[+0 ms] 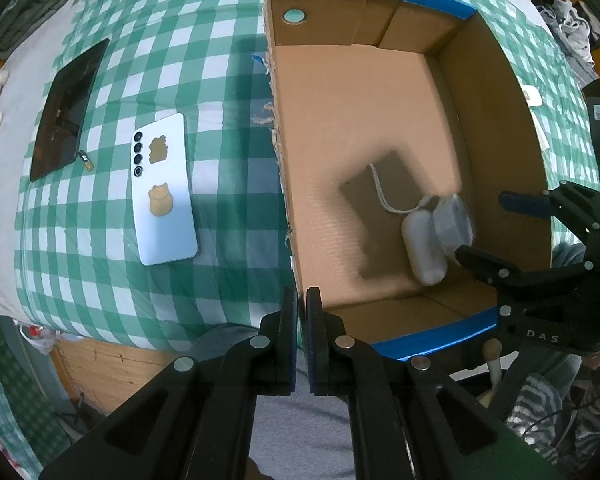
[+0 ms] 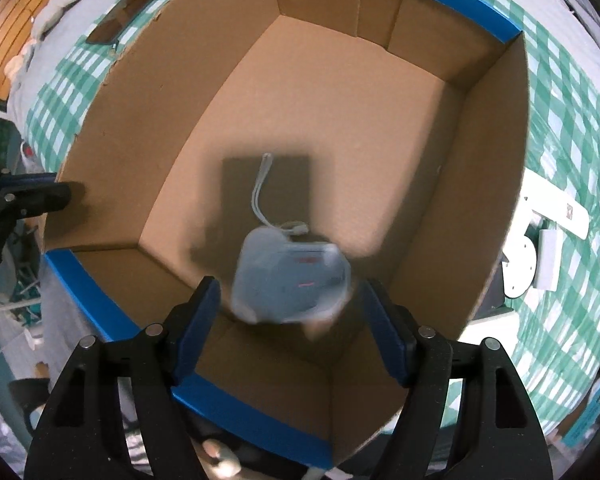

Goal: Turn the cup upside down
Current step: 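Carry the white PASA charger into the box and release it with the right gripper, then return the right gripper to the pile and grasp the white square power bank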

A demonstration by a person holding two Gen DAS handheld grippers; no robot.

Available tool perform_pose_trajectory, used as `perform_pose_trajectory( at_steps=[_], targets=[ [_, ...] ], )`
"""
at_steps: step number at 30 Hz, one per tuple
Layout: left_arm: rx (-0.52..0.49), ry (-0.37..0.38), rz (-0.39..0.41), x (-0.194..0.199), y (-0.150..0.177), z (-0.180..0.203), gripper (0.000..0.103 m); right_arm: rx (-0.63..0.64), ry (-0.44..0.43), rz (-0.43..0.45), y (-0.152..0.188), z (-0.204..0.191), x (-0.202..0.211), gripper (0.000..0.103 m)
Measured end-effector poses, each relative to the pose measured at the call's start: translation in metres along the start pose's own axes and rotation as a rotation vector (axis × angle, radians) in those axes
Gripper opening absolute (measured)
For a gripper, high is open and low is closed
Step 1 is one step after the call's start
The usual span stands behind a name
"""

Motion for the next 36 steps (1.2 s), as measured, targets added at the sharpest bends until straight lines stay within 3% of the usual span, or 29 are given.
perform_pose_trajectory(
  at_steps=[15, 36],
  targets=[
    [-0.006, -0.012, 0.001, -0.001, 0.0, 0.002, 0.004, -0.034, 0.002, 0.06, 0.005, 0.008, 0.037, 0.075],
    [-0.009, -0.015, 0.003, -0.001, -0.001, 0.003, 0.004, -0.143, 0.023, 0.141, 0.025, 0.06, 0.091, 0.075]
  ],
)
Point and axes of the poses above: each gripper's, at about its wrist camera, not at the fingertips, and x roughly against the way its jaws point, z to its right, y to its underside, the point moved 4 cm from there along -x, roughly the way its jaws point
